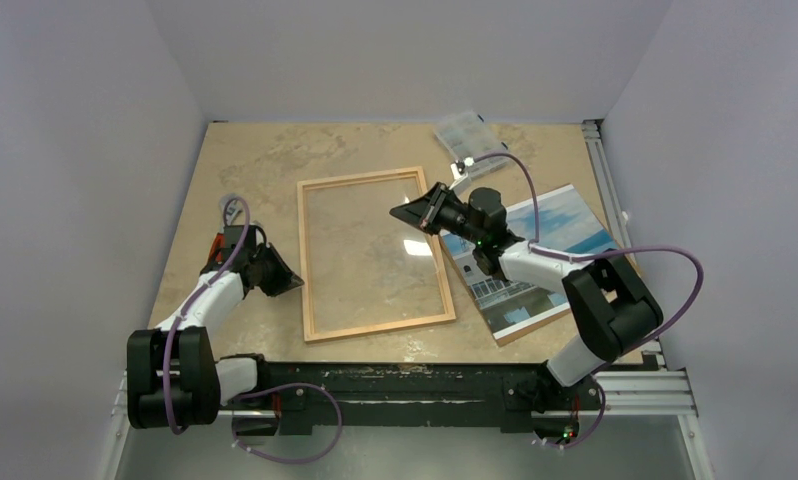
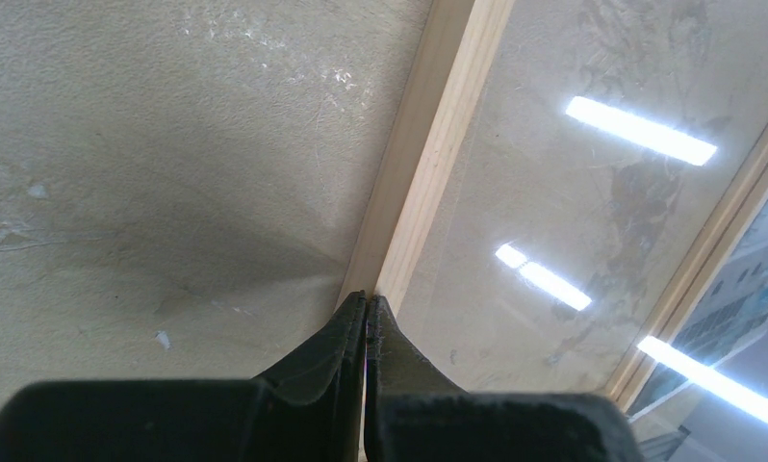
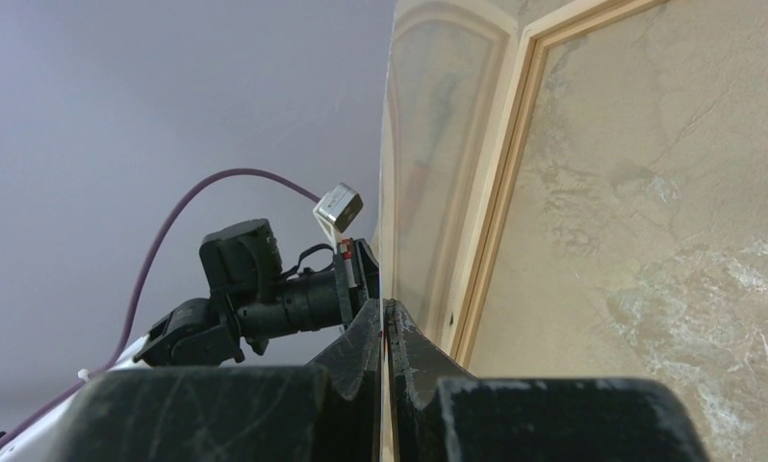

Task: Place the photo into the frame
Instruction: Place the photo frame item in the photo frame.

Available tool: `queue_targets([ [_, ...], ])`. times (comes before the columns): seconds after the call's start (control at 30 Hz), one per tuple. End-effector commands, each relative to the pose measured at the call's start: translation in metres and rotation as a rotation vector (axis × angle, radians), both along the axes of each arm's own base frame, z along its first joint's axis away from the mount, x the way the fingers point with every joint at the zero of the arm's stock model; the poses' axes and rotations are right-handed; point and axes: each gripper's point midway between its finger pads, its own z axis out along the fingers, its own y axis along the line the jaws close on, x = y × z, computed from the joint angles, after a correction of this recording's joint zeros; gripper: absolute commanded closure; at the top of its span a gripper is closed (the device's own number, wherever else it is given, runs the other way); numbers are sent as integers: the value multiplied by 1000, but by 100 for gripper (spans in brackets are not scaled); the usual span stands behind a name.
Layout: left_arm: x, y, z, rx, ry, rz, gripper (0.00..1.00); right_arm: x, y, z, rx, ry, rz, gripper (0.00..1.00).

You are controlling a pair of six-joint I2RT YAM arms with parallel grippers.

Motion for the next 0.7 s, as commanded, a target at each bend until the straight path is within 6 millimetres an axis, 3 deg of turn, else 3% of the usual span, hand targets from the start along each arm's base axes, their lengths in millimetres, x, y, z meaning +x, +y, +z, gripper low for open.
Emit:
queue_targets([
  [0.0, -5, 3, -8, 32, 28, -24, 100, -3, -2, 32, 56, -109, -6, 100],
  [0.47, -5, 2, -8, 29, 29, -25, 100, -4, -10, 46, 62, -185, -43, 100],
  [0.67, -5, 2, -8, 30, 29, -26, 100, 0, -9, 35, 62, -150, -52, 100],
])
